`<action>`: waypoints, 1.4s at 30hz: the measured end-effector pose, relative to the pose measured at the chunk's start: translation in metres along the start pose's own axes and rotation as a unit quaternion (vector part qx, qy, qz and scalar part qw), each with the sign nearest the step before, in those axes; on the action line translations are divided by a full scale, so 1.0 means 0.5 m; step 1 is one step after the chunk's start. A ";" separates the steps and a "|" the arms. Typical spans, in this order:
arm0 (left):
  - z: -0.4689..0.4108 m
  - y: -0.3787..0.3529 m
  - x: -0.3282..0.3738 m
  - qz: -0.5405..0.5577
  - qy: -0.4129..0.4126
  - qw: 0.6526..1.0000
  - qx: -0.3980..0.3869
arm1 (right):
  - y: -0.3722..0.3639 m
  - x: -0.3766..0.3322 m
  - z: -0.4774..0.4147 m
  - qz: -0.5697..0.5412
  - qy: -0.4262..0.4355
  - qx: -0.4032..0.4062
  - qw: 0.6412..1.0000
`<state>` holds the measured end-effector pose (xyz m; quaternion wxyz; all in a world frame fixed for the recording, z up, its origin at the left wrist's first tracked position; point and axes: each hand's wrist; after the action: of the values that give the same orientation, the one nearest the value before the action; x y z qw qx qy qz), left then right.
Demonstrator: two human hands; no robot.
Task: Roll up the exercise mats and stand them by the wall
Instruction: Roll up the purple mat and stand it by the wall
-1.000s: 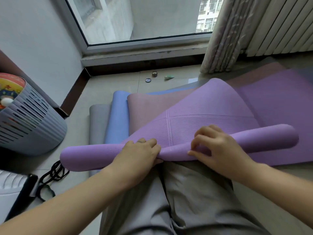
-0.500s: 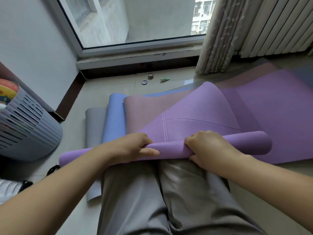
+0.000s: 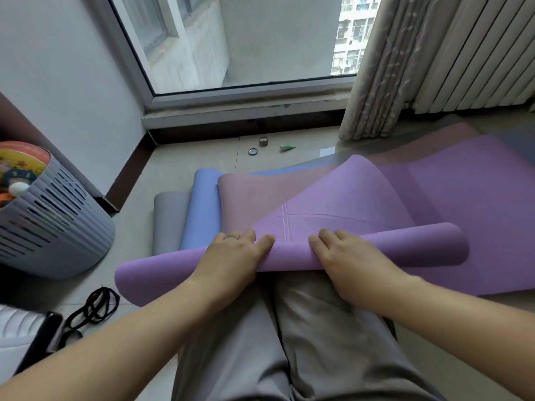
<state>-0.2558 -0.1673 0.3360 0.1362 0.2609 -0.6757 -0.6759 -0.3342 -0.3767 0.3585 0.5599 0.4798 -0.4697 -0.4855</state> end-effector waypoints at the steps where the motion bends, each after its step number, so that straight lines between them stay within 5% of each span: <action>1: -0.001 0.017 -0.012 -0.014 -0.005 1.000 0.012 | -0.007 0.000 0.003 -0.002 0.002 0.018 1.000; 8: 0.016 0.178 -0.080 -0.038 0.024 0.995 0.090 | 0.133 0.008 -0.012 -0.113 -0.002 0.137 0.984; 16: 0.061 0.128 0.033 0.042 -0.015 0.988 -0.151 | 0.097 0.002 0.047 -0.131 0.039 -0.131 0.982; 22: 0.053 0.101 0.027 0.191 -0.059 0.948 -0.246 | 0.056 -0.028 0.102 -0.043 0.007 -0.117 0.992; 26: 0.036 0.083 0.015 0.286 -0.069 0.917 -0.271 | 0.022 -0.041 0.109 0.003 -0.014 -0.009 1.000; 29: 0.028 0.082 0.008 0.305 -0.064 0.918 -0.246 | 0.032 -0.024 0.085 -0.002 -0.020 -0.070 0.997; 31: 0.039 0.075 0.024 0.234 -0.033 0.949 -0.207 | 0.040 -0.010 0.071 -0.028 -0.011 -0.125 0.992; 33: 0.056 0.054 0.053 0.116 -0.013 0.990 -0.079 | 0.049 -0.002 0.058 -0.071 -0.010 -0.163 0.984; 36: 0.067 0.030 0.075 0.056 -0.030 0.997 0.037 | 0.054 0.002 0.046 -0.082 -0.010 -0.202 0.976; 42: 0.011 0.064 0.023 0.185 -0.037 0.969 -0.163 | 0.018 -0.029 0.056 0.011 0.007 -0.018 1.000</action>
<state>-0.2738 -0.1702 0.3655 0.2741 0.0804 -0.5979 -0.7489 -0.3623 -0.3637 0.3695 0.5773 0.4671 -0.4624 -0.4845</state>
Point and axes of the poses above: each hand's wrist, its own z-axis away from the middle knuckle, its own y-axis out of the back of the hand, x = y × z, and after that the axes turned 10 degrees about -y, right-handed
